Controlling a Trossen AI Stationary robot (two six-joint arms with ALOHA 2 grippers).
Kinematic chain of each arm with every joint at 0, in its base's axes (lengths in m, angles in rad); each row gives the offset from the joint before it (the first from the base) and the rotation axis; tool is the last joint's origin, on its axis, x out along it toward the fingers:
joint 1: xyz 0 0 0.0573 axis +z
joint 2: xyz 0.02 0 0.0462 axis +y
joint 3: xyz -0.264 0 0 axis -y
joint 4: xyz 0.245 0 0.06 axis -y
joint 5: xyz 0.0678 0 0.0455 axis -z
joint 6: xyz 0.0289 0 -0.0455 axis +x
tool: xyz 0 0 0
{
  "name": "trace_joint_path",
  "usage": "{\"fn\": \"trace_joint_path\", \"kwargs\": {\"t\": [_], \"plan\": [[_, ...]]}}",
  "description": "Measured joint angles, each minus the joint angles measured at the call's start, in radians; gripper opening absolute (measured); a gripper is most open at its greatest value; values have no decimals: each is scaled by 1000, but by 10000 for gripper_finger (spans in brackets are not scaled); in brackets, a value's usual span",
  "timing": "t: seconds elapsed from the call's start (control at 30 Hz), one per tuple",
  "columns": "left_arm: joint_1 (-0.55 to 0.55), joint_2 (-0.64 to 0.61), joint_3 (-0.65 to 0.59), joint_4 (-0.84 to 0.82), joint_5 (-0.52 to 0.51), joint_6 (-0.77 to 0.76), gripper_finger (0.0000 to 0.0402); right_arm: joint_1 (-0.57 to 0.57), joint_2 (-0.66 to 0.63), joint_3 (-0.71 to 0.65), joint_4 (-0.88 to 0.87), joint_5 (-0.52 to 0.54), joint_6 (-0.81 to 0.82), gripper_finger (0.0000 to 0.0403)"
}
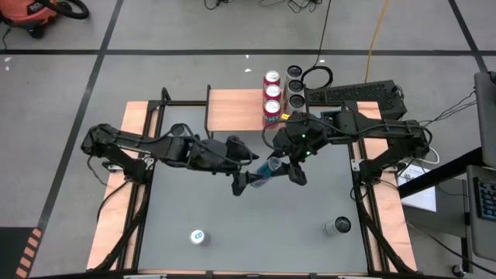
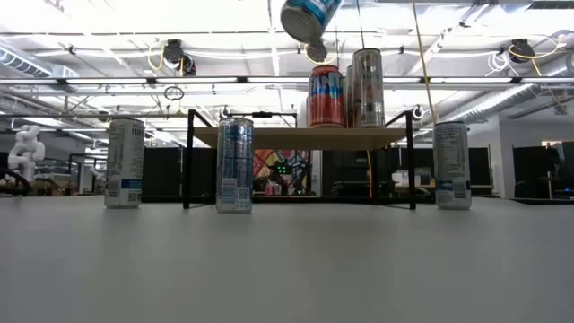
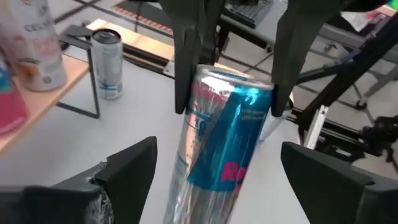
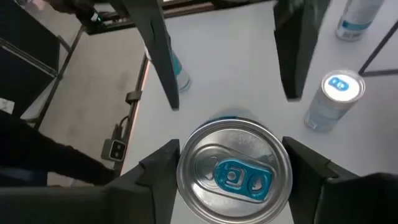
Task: Place canned beverage on shelf
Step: Put the middle blue can on the shelf
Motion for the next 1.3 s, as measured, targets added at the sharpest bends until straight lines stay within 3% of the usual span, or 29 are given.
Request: {"fn": "trace_joint_path", "kwargs": {"t": [0.23, 0.6, 1.03, 1.3], "plan": [[20, 12, 0, 13, 7, 33, 374, -18, 0, 0, 37, -3, 2, 192], [28, 70, 0, 100, 30, 29, 377, -40, 0, 0, 47, 0, 3, 192], [28, 73, 11, 93, 27, 26, 309, -39, 0, 0, 53, -1, 3, 192], [28, 72, 32, 73, 28, 25, 304, -39, -1, 1, 55, -1, 9, 192]]}}
